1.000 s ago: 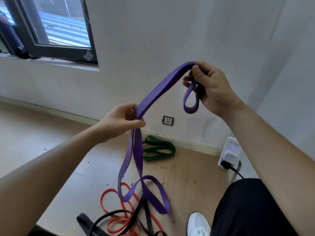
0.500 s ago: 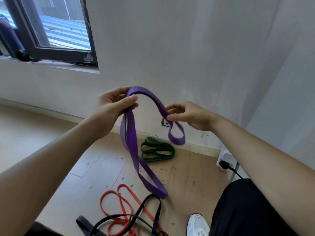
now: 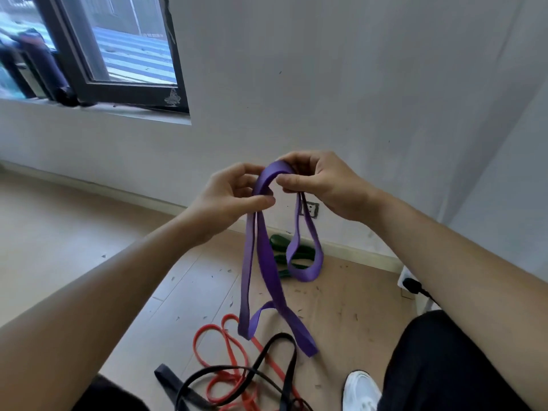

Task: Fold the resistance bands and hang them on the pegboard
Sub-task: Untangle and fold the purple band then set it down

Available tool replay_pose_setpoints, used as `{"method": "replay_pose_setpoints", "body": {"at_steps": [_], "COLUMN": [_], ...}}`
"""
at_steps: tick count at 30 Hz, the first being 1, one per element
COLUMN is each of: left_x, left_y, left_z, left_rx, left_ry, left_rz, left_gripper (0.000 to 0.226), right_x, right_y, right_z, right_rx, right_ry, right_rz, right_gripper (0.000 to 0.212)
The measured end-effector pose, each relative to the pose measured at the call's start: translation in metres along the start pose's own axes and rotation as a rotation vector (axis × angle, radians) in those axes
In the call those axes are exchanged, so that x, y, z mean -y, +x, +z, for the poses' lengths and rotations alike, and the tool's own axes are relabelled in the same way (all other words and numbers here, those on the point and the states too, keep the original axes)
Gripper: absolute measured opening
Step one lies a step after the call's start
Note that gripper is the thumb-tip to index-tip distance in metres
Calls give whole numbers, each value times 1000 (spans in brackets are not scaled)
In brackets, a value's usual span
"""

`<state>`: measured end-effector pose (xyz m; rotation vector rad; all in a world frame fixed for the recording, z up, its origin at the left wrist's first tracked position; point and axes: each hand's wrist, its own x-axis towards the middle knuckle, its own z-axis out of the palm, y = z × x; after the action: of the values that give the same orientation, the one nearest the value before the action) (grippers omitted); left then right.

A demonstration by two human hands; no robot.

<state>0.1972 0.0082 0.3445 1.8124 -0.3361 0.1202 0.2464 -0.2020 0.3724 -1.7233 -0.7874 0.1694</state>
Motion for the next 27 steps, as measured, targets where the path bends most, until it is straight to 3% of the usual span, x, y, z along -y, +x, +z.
{"method": "replay_pose_setpoints", "body": {"at_steps": [5,12,14,20,27], "left_x": [13,28,28,16,-15], "left_y": [-2,2,5,11,3], "left_z": [13,23,22,-5,-18], "left_rx": [122,221,169,-17,-250], "left_ry": [-17,-33,-14,-14,-169], "left_rz": [-62,-144,-143,-102,9], "left_gripper": [30,43,47,30,38], "right_x": [10,16,10,-15,-52], "right_y": [-5,-9,-11,-12,-21], "right_z": [-9,-43,-50,-72,-81], "right_rx": [-35,-176,-193,-259,-68], "right_ry": [21,315,342,387,122], "right_rz": [-53,-111,-99,2,210], "right_gripper": [19,15,15,24,26]}}
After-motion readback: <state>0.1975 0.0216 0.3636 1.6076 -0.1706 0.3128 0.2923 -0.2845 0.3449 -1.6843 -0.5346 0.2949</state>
